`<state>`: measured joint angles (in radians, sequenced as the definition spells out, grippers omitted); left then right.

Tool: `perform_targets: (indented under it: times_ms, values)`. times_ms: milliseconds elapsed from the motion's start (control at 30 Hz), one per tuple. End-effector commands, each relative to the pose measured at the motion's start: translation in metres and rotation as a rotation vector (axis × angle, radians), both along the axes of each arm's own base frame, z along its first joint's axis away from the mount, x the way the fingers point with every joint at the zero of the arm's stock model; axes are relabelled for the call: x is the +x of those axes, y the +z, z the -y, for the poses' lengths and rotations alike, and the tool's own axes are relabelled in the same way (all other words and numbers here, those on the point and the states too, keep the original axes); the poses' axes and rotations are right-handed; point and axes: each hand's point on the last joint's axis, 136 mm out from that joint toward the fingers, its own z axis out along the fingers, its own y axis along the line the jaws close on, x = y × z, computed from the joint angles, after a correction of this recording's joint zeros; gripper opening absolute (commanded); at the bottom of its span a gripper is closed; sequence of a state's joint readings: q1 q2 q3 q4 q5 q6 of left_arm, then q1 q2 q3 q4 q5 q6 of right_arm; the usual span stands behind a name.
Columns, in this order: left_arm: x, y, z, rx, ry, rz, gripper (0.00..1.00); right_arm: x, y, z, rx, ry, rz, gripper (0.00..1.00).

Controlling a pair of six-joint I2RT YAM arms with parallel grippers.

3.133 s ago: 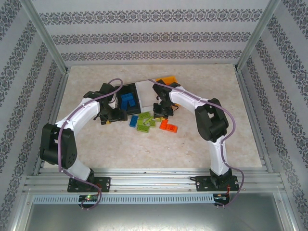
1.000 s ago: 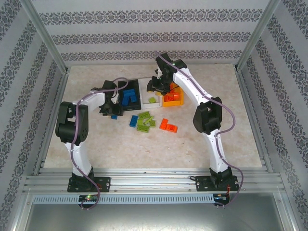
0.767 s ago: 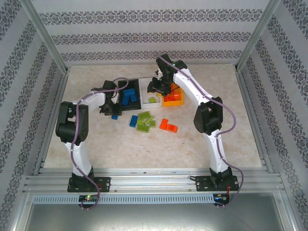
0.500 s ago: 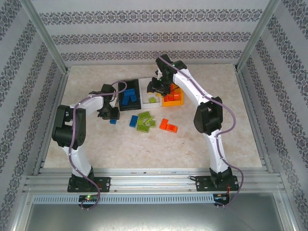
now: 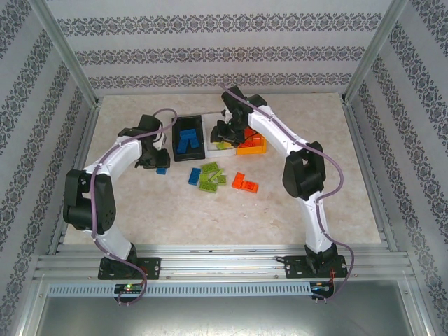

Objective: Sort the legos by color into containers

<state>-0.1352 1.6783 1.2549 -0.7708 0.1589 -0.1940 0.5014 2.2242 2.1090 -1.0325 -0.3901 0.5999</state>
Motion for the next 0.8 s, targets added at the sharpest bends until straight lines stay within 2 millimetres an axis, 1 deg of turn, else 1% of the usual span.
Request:
perform_targets:
  times_ms: [0,100,167,233,333,433,500,600,667,767]
  values:
    - [0.015,0.033,0.007,-0.070,0.049,0.048,0.29,-0.009,0.023,0.012,0.003,-0.009,0.045,0.47]
    - [0.038,0.052,0.017,-0.126,0.076,0.096,0.29,-0.024,0.019,0.027,-0.020,-0.014,0.034,0.47]
    - [0.055,0.061,0.021,-0.159,0.098,0.127,0.29,-0.036,0.013,0.039,-0.026,-0.022,0.018,0.47]
    - [0.071,0.067,0.028,-0.192,0.113,0.149,0.29,-0.048,0.007,0.051,-0.041,-0.029,0.001,0.47]
    - [0.094,0.071,0.040,-0.228,0.118,0.169,0.29,-0.069,-0.002,0.073,-0.083,-0.028,-0.028,0.48]
    - [0.111,0.069,0.056,-0.232,0.098,0.173,0.30,-0.093,-0.015,0.092,-0.131,-0.023,-0.077,0.52]
    - [0.121,0.063,0.064,-0.227,0.082,0.162,0.30,-0.107,-0.024,0.106,-0.166,-0.022,-0.112,0.55]
    - [0.133,0.052,0.073,-0.215,0.068,0.142,0.30,-0.124,-0.037,0.117,-0.178,-0.007,-0.145,0.59]
    - [0.138,0.046,0.076,-0.208,0.063,0.126,0.30,-0.130,-0.044,0.122,-0.189,0.019,-0.150,0.63]
    - [0.142,0.039,0.076,-0.191,0.059,0.107,0.37,-0.135,-0.052,0.123,-0.198,0.097,-0.141,0.70]
